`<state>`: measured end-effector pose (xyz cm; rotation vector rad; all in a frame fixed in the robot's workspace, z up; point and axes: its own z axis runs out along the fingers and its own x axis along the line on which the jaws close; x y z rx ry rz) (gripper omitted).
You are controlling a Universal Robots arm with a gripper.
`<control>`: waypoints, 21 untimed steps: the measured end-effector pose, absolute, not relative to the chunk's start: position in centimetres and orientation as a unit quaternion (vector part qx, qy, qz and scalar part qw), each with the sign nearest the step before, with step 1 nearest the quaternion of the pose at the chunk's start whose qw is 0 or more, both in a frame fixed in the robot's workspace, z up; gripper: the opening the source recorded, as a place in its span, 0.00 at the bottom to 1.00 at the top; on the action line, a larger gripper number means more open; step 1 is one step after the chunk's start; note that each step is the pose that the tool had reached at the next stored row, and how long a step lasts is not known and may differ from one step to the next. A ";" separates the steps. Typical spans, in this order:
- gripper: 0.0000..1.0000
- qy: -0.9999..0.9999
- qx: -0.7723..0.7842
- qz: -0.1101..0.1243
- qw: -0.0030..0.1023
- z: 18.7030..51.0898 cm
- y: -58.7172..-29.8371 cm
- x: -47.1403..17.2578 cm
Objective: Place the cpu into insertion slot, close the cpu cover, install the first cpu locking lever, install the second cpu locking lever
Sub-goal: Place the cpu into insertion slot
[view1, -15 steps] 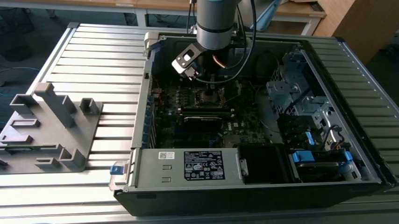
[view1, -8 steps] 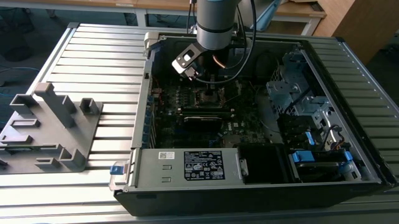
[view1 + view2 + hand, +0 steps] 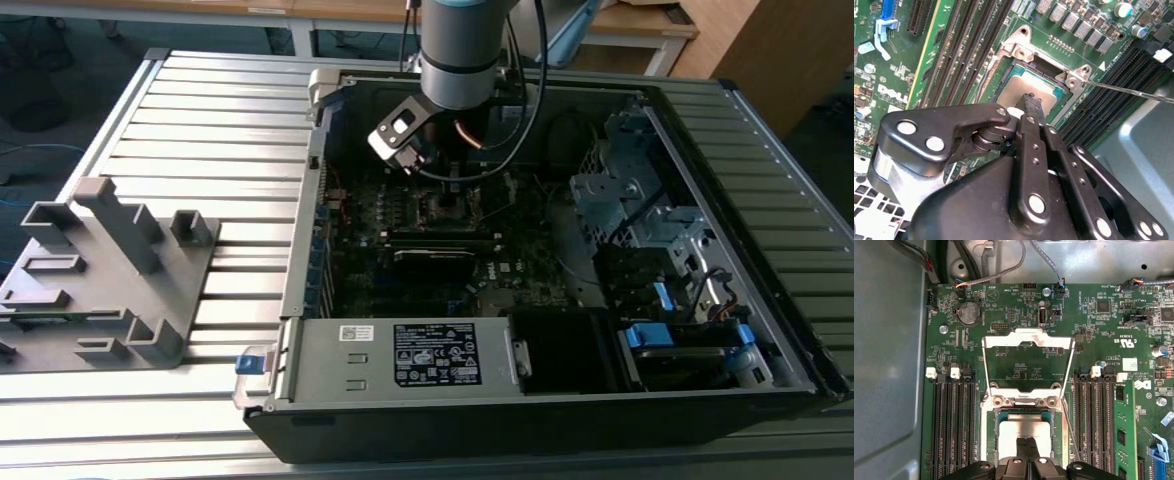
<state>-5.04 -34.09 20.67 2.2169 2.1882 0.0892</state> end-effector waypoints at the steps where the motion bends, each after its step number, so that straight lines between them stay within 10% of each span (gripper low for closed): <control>1: 0.11 0.702 0.711 0.029 0.013 20.6 -34.1 -5.0; 21: 0.11 0.702 0.711 0.029 0.012 19.8 -34.0 -5.1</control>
